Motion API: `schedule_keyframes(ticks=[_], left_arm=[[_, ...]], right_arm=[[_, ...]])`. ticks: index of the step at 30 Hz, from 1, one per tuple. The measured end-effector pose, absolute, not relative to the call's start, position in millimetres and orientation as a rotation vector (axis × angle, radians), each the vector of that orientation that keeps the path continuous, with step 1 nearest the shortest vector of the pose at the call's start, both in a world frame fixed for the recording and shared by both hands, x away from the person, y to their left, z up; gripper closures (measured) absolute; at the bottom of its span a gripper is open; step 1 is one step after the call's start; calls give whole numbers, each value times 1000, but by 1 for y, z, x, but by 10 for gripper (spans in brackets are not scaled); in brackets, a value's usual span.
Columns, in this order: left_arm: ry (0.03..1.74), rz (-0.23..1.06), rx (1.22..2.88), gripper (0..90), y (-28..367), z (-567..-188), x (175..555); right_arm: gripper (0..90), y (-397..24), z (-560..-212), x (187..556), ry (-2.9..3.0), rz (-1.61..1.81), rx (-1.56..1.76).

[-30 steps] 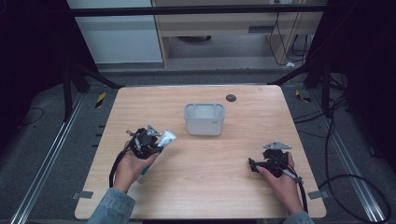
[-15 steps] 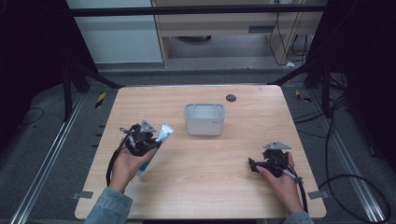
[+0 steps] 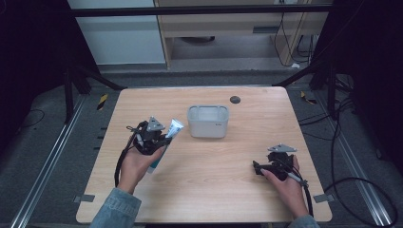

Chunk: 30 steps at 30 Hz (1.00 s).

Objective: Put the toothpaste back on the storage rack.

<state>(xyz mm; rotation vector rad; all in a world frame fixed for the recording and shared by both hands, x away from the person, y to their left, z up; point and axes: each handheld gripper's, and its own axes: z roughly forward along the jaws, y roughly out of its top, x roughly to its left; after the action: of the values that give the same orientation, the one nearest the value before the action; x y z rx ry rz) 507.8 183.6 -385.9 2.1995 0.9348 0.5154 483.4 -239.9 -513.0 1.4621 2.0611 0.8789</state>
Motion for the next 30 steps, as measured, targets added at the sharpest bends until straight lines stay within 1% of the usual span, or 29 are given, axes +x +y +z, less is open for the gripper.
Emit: schedule_keyframes(ticks=[14,30], left_arm=[[899,553,2170,785,175,-370,509],[864,519,2166,785,160,-361,514]], right_arm=[[6,-240,-513,483,2061,879,1462],[6,-240,-513,483,2061,879,1462]])
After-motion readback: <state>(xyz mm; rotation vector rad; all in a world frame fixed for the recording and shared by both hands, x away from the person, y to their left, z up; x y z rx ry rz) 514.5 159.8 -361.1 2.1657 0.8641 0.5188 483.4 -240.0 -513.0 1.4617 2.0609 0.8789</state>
